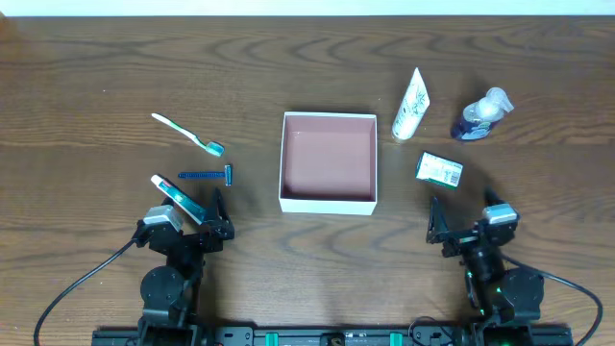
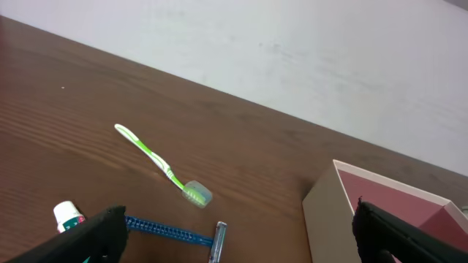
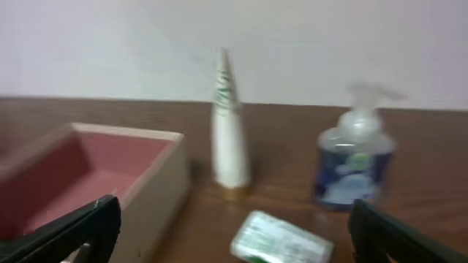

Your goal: Pack container

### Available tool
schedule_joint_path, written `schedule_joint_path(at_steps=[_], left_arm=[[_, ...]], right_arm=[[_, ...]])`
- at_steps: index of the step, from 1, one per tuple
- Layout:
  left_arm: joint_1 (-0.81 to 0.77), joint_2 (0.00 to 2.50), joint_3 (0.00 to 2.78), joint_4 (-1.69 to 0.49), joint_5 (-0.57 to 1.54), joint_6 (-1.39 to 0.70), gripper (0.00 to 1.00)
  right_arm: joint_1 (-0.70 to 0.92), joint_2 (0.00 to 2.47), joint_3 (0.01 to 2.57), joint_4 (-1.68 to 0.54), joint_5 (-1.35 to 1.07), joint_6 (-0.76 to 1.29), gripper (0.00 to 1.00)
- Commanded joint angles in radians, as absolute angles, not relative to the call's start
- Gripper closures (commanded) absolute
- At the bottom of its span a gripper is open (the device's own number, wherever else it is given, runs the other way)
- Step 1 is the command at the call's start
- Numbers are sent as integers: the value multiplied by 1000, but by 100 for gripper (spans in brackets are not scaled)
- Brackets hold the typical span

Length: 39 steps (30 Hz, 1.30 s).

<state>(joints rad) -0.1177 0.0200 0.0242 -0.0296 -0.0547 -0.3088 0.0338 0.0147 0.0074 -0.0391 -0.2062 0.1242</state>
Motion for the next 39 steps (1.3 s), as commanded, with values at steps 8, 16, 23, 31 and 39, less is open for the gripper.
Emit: schedule_joint_path(at_steps=[8,16,23,31,39], left_arm=[[-112,24,4,-68,-63,-289,2],[-112,24,4,-68,-63,-289,2],[-112,24,4,-68,-63,-289,2],[-112,24,4,-68,-63,-289,2],[-112,24,4,-68,-63,-289,2]], right_arm=[[25,44,124,-40,-513,200,1],[28,476,610,-290,-532,27,1],[27,989,1202,-778,-528,-147,1],[27,1349,1602,-953,-604,-95,1],[27,1477,1603,-892,-431,-136,3]])
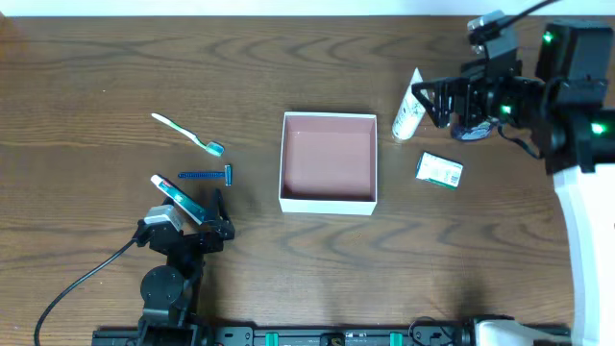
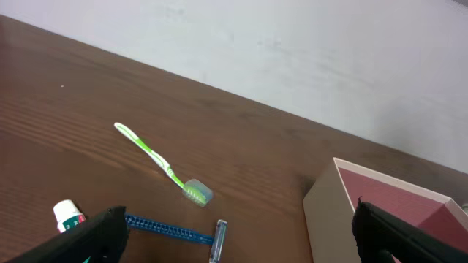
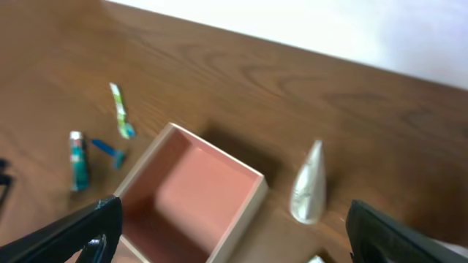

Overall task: Pack container
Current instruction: 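Move the right gripper to the white-green lotion tube and grasp it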

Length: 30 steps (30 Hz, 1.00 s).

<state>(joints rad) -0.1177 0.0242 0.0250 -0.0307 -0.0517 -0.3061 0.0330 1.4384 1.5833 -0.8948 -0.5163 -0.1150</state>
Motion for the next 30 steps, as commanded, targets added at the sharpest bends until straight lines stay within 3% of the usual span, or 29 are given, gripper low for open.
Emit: schedule_joint_path(at_steps=[1,14,24,30], left_arm=[[-112,24,4,-68,-63,-289,2],[-112,24,4,-68,-63,-289,2],[-112,24,4,-68,-63,-289,2],[-112,24,4,-68,-63,-289,2]], right_arm=[[28,1497,1603,-893,-417,-136,3],[107,1703,1602,-867,-218,-154,20],[136,1790,1602,-820,-160,-150,52],[138,1795,1602,-803,-152,-150,81]])
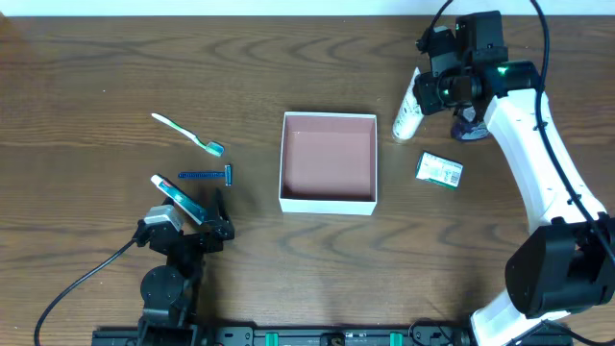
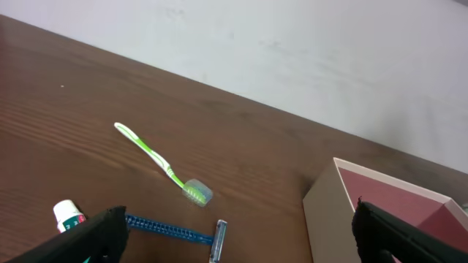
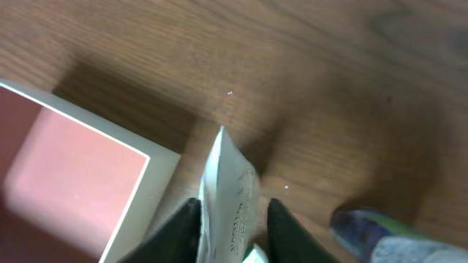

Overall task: Pack container
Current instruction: 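Move the right gripper to the white-green lotion tube and grasp it, then carry the lotion tube over the box and lower it upright inside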

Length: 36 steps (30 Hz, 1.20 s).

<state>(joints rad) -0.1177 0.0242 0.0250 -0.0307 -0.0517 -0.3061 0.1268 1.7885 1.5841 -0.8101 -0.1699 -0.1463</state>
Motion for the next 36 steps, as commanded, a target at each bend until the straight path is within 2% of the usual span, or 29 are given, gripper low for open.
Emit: schedule_joint_path(at_steps=[1,4,17,23,36], left_arm=[[-112,24,4,-68,-63,-289,2],[-112,24,4,-68,-63,-289,2],[-112,24,4,-68,-63,-289,2],[-112,24,4,-68,-63,-289,2],[-112,24,4,-68,-63,-289,2]], right_arm=[[138,1795,1602,-799,-145,-148,85],[139,1795,1602,-795,-120,-143,98],[144,1724,1633,-808,-77,-74,99],[179,1626,1719,-890,-52,-7,99],[370,1467,1810,-962,-52,253,99]])
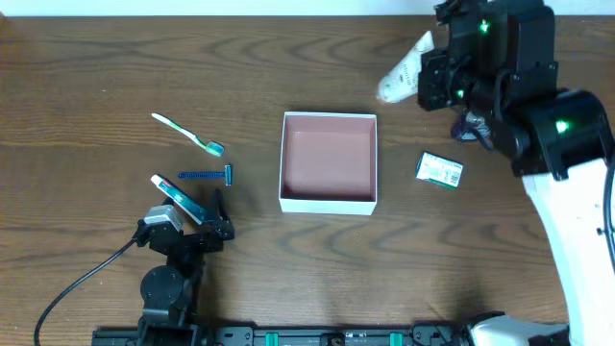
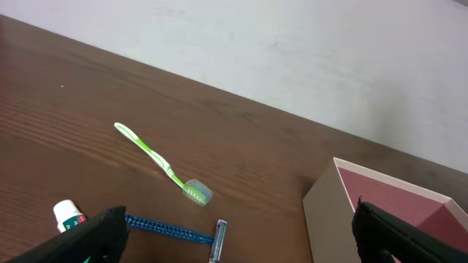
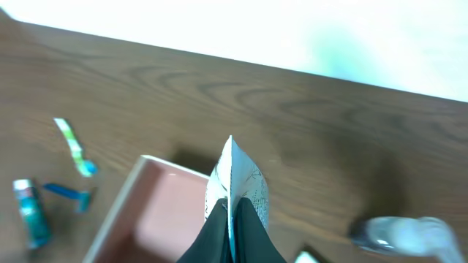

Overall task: Pack container
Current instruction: 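Carry the lotion tube over the box and lower it upright inside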

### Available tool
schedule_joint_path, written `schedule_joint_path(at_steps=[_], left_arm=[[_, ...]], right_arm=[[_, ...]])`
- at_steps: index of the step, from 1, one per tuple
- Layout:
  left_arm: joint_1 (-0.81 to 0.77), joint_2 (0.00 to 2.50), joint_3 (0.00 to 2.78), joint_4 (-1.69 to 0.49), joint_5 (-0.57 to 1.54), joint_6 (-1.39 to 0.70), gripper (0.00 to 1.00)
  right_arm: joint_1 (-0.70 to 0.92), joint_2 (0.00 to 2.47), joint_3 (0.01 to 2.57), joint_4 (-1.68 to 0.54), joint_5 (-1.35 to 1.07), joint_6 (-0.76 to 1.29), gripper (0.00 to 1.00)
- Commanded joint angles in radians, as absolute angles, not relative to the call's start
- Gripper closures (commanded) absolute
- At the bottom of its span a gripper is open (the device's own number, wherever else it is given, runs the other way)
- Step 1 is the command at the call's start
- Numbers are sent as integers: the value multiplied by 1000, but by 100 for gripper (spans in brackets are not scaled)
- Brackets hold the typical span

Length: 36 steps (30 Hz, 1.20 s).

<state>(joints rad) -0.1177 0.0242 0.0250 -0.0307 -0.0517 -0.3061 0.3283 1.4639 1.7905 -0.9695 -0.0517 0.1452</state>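
The open white box with a pink inside (image 1: 327, 160) sits mid-table. My right gripper (image 3: 231, 219) is shut on the white tube (image 1: 402, 69) and holds it in the air, off the box's far right corner. In the right wrist view the white tube (image 3: 235, 179) stands up between the fingers above the box (image 3: 157, 212). My left gripper (image 2: 234, 234) rests open at the front left, nothing between its fingers. Near it lie the green toothbrush (image 1: 188, 134), the blue razor (image 1: 206, 175) and a small toothpaste tube (image 1: 176, 197).
A blue pump bottle (image 1: 469, 125) stands at the far right, partly under my right arm. A green-and-white packet (image 1: 440, 170) lies right of the box. The wall runs along the table's far edge.
My right gripper has shut on the white tube and lifted it off the table; it now hangs tilted above its old spot. The left arm has not moved.
Both arms rested at the front edge with the tube standing right of the box. The right arm then hung over the far right items, then straddled the tube with open fingers. Now it holds the tube in the air.
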Motion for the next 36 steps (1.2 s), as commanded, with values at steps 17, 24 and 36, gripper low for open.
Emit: schedule_joint_path(at_steps=[17,24,36], left_arm=[[-112,24,4,-68,-63,-289,2],[-112,24,4,-68,-63,-289,2],[-112,24,4,-68,-63,-289,2]], right_arm=[[673,1639,1810,-888,174,512,99],[722,1724,1810,-838,207,527,99],[722,1819,1810,-819,206,546,99]])
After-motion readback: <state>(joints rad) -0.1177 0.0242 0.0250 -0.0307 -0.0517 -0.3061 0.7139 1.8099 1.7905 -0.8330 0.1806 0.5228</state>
